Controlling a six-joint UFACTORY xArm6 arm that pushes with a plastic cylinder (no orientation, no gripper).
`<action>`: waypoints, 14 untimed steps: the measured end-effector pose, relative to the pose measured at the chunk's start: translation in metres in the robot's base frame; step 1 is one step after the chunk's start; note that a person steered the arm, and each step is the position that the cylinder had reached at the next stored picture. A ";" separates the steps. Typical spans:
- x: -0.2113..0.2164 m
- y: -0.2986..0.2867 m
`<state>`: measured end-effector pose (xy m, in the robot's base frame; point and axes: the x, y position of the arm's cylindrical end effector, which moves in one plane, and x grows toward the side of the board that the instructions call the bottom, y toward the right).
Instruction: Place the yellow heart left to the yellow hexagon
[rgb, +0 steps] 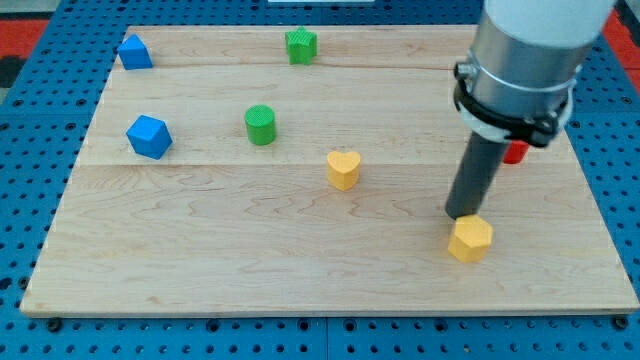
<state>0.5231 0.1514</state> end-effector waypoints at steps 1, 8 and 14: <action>0.000 -0.008; -0.020 -0.158; -0.017 -0.204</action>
<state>0.5064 -0.0522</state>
